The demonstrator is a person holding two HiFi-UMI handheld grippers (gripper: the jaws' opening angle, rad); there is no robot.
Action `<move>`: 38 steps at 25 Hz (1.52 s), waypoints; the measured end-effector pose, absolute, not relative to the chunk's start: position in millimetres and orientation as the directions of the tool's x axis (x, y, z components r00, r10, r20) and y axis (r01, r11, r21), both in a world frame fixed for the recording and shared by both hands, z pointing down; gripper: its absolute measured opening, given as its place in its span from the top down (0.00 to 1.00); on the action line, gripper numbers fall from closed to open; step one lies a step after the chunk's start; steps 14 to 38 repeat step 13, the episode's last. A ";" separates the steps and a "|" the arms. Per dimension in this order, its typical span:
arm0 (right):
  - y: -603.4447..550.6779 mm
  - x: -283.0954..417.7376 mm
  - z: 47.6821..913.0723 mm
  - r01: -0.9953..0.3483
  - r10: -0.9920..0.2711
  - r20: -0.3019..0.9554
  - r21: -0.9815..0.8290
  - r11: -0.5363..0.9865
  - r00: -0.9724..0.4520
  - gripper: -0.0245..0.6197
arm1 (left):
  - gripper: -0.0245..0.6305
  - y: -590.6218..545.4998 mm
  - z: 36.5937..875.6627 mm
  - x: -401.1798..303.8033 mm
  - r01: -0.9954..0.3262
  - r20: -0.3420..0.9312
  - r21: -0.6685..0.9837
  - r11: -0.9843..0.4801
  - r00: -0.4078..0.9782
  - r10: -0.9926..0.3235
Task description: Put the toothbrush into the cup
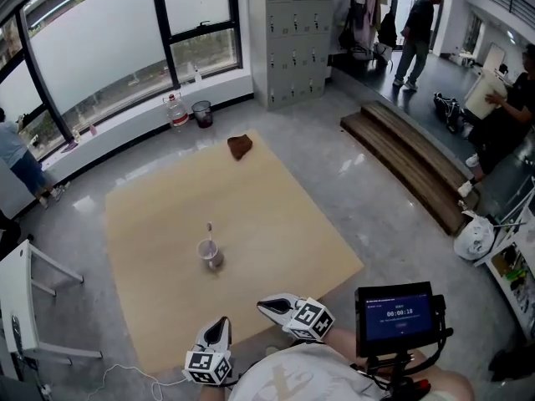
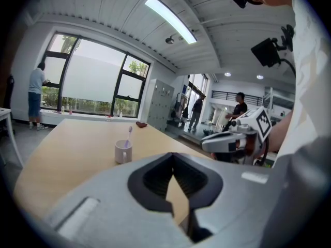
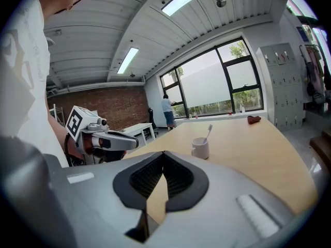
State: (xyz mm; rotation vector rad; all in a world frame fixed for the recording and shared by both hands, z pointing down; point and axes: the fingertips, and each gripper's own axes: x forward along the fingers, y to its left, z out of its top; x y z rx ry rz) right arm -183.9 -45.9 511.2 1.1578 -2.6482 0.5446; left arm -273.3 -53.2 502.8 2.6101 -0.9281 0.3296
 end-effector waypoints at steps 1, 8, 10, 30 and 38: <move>-43.1 -183.7 511.4 -0.741 -0.666 0.326 -0.249 0.624 -0.671 0.94 | 0.95 -50.0 503.5 -272.6 -0.642 0.328 0.248 -0.726 0.761 -0.560; -23.2 -181.0 506.6 -0.757 -0.684 0.324 -0.243 0.607 -0.653 0.94 | 0.95 -30.4 500.3 -270.2 -0.627 0.323 0.250 -0.738 0.772 -0.547; -20.4 -177.1 503.8 -0.759 -0.688 0.321 -0.245 0.604 -0.651 0.94 | 0.95 -28.0 496.5 -266.7 -0.625 0.321 0.250 -0.739 0.774 -0.546; -16.1 -168.8 499.0 -0.763 -0.696 0.313 -0.248 0.597 -0.647 0.94 | 0.95 -24.1 491.5 -257.7 -0.618 0.317 0.252 -0.745 0.780 -0.539; -16.1 -168.8 499.0 -0.763 -0.696 0.313 -0.248 0.597 -0.647 0.94 | 0.95 -24.1 491.5 -257.7 -0.618 0.317 0.252 -0.745 0.780 -0.539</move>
